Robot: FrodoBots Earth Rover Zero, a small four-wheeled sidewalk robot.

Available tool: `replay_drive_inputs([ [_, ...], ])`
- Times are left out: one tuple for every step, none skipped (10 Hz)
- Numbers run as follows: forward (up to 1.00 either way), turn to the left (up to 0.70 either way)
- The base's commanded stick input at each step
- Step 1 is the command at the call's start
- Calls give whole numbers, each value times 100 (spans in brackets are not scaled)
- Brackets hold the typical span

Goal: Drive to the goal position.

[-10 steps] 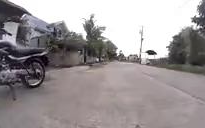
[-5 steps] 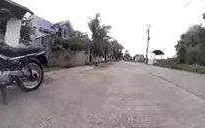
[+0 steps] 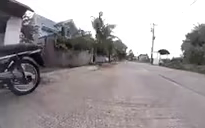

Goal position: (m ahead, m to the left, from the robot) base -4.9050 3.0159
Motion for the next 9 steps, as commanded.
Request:
replay_drive_inputs([
  [70,0],
  [70,0],
  [70,0],
  [70,0],
  [70,0],
  [70,0],
  [70,0],
  [70,0],
  [70,0],
])
